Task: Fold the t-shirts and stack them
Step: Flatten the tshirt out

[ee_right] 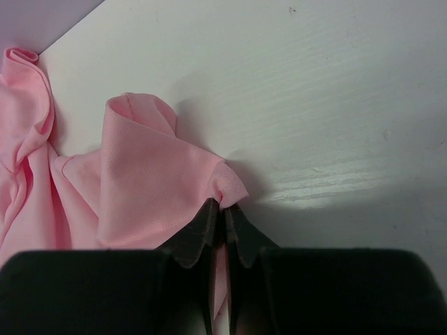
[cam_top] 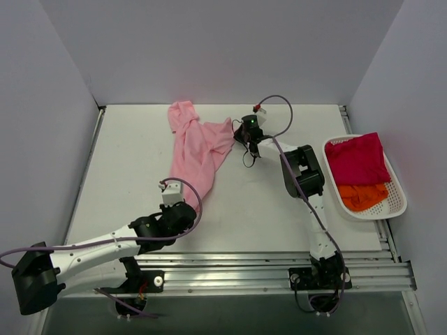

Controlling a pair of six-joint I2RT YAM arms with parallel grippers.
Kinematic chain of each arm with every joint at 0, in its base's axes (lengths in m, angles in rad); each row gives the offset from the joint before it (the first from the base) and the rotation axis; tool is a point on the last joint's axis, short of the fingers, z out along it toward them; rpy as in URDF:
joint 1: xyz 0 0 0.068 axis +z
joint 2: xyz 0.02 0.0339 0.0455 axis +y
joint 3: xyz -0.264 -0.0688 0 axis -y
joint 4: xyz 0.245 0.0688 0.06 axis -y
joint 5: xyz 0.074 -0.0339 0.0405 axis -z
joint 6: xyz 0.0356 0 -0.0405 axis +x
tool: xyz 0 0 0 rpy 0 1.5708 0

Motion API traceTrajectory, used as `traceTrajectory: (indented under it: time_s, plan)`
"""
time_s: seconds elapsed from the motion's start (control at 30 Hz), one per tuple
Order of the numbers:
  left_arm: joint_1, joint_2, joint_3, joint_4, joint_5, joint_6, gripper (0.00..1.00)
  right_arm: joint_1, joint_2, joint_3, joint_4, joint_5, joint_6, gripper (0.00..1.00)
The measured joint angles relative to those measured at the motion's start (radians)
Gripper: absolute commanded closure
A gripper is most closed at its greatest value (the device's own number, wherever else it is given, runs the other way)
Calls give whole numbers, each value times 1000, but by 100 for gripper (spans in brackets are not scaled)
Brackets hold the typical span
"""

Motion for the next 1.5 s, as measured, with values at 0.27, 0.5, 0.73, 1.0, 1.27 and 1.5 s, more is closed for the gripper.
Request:
traceTrajectory:
  time_s: [0.27,0.5,0.73,1.0,1.27,1.5]
  plan:
    - [0,5,9,-26,-16,7,98,-6,-61,-106,49,1,-14,100]
    - [-47,-126,200,-196,-110,85,98,17,-504,-555,44,82,-31,100]
    - [-61,-291,454,-253,-192,264,98,359,-1202,-686,48,330,-183,100]
    - [-73,-325,590,-242,-227,434,98,547,-1669,-629,-69,502,-348,100]
    - [-73,-415,689,-118,-126,637,98,543,-1781,-453,-248,459,-424,100]
    - [-73,-436,747,32,-63,737,98,397,-1722,-274,-321,327,-394,100]
